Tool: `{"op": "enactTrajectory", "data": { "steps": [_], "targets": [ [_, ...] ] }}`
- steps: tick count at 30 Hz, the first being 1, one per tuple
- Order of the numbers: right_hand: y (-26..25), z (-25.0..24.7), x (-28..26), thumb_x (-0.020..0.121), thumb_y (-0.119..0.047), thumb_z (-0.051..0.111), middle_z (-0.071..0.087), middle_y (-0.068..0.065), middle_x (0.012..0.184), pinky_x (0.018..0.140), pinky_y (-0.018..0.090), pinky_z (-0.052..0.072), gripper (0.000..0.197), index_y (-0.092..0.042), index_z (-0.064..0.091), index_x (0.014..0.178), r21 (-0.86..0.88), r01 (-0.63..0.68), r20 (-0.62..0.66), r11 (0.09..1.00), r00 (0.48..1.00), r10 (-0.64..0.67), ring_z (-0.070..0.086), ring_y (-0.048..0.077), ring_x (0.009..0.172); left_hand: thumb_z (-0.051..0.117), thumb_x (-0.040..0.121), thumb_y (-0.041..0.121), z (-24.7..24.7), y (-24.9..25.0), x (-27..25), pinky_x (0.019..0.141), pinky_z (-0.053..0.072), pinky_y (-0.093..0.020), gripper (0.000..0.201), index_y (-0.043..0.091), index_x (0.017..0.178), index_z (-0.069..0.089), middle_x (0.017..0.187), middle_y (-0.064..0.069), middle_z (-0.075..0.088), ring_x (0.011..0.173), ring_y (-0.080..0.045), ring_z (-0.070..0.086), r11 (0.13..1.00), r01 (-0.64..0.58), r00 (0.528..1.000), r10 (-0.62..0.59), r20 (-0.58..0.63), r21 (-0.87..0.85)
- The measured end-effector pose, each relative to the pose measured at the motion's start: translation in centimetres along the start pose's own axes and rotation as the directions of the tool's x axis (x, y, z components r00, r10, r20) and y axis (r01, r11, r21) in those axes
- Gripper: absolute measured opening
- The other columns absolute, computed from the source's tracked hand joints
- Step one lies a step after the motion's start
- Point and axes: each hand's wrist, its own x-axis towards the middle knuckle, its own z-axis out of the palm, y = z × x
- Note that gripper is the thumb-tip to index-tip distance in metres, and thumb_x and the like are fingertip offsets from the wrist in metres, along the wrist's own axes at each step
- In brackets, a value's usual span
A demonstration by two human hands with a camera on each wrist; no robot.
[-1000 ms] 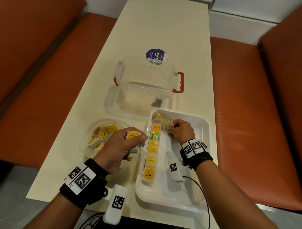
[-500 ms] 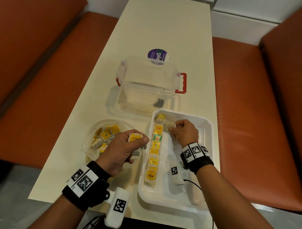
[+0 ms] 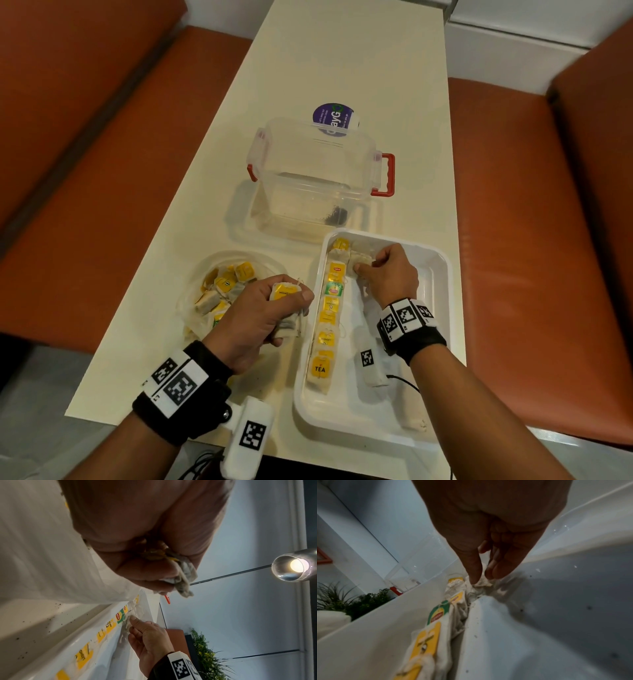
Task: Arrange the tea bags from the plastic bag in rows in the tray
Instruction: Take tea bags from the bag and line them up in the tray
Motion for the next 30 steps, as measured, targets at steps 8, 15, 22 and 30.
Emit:
{"op": "enactTrajectory", "data": {
  "steps": [8, 15, 22, 30],
  "targets": [
    [-0.2, -0.2, -0.3, 0.082, -0.019, 0.078, 0.065, -0.002, 0.078, 0.057, 0.026, 0.039, 0.03, -0.024, 0.048, 0.08, -0.029, 0.044, 0.031, 0.999, 0.999, -0.043, 0.06, 0.02, 0.072, 0.06, 0.096, 0.024, 0.3, 0.7, 0.0, 0.039, 0.038, -0.016, 0.018, 0.016, 0.095, 0.076, 0.077, -0.005, 0.067, 0.057, -0.009, 0.052, 0.957, 0.127, 0.992, -0.115, 0.061, -0.261],
    [0.5, -0.6, -0.4, 0.08, -0.023, 0.081, 0.06, -0.006, 0.078, 0.071, 0.038, 0.055, 0.032, -0.025, 0.049, 0.084, -0.018, 0.047, 0.012, 0.999, 0.999, -0.047, 0.064, 0.023, 0.075, 0.055, 0.098, 0.029, 0.6, 1.1, 0.1, 0.039, 0.038, -0.014, 0.025, 0.018, 0.1, 0.078, 0.082, -0.006, 0.069, 0.058, -0.007, 0.049, 0.933, 0.165, 0.985, -0.139, 0.103, -0.32],
    [0.5, -0.5, -0.7, 0.081, -0.024, 0.078, 0.059, -0.006, 0.077, 0.062, 0.029, 0.04, 0.03, -0.026, 0.048, 0.081, -0.103, 0.066, 0.034, 0.992, 0.997, -0.063, 0.057, 0.018, 0.071, 0.05, 0.099, 0.029, 0.8, 1.1, 0.3, 0.039, 0.038, -0.013, 0.031, 0.015, 0.104, 0.078, 0.084, -0.008, 0.069, 0.059, -0.008, 0.051, 0.91, 0.196, 0.979, -0.157, 0.134, -0.366],
    [0.5, -0.2, 0.0, 0.08, -0.026, 0.078, 0.07, -0.003, 0.083, 0.07, 0.032, 0.051, 0.023, -0.026, 0.055, 0.084, -0.089, 0.042, 0.066, 0.995, 0.997, -0.036, 0.066, 0.022, 0.08, 0.042, 0.098, 0.019, 0.9, 1.5, -0.1, 0.04, 0.037, -0.015, 0.036, 0.013, 0.114, 0.074, 0.092, -0.01, 0.071, 0.059, -0.008, 0.058, 0.908, 0.191, 0.971, -0.12, 0.207, -0.372]
  ]
}}
